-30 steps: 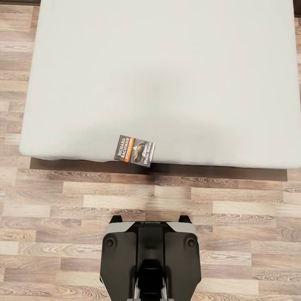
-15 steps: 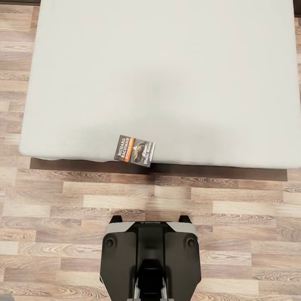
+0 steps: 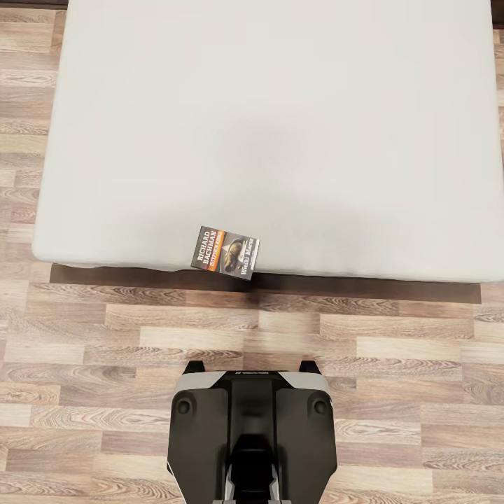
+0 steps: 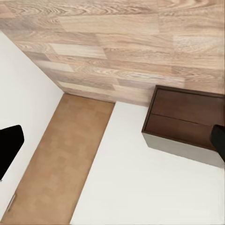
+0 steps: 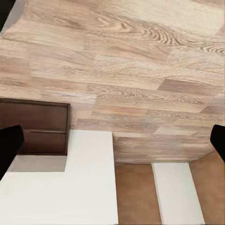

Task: In the bedroom, move the book from the bed onto either nightstand, and place the two sandals side by side next to the bed.

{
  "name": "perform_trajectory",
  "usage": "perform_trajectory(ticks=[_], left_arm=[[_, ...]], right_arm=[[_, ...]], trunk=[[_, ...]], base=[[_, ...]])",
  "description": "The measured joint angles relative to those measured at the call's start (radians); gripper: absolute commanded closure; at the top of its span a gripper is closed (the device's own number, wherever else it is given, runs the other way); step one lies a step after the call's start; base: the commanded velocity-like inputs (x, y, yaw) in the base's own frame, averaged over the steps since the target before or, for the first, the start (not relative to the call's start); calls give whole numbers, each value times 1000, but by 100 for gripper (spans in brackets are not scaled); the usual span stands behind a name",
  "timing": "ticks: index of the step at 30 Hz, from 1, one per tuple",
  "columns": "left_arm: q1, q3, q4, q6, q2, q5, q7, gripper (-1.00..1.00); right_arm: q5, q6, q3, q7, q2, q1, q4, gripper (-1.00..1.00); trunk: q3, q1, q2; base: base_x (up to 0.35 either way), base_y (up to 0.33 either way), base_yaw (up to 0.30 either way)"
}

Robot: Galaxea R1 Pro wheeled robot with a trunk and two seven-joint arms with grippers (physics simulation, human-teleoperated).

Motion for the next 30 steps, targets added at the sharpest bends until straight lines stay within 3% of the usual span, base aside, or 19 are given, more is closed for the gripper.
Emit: perform_trajectory(ticks=[7,17,18,22,26,30], left_arm=[[11,0,1,-1,1,12,-20,-100],[15,0,0,0,3,21,-29,-100],[16,0,0,0,3,21,-29,-100],[16,0,0,1,3,22,-43,-100],[17,0,0,1,3,21,-85,-100],[17,0,0,1,2,21,-125,-100]], right_arm=[[-8,-12,-13,249,-7,-107,-5,-100],[-94,-12,-35,459,-26,-205,-7,-100],[-94,-12,-35,460,-26,-205,-7,-100],[-115,2,-38,569,-36,-236,-8,-100],[-124,28,-40,677,-41,-254,-7,-100],[-127,40,-41,739,-45,-261,-6,-100]], trunk=[[0,0,0],[0,0,0],[0,0,0],[0,0,0],[0,0,0],[0,0,0]], base=[[0,0,0],[0,0,0],[0,0,0],[0,0,0],[0,0,0],[0,0,0]])
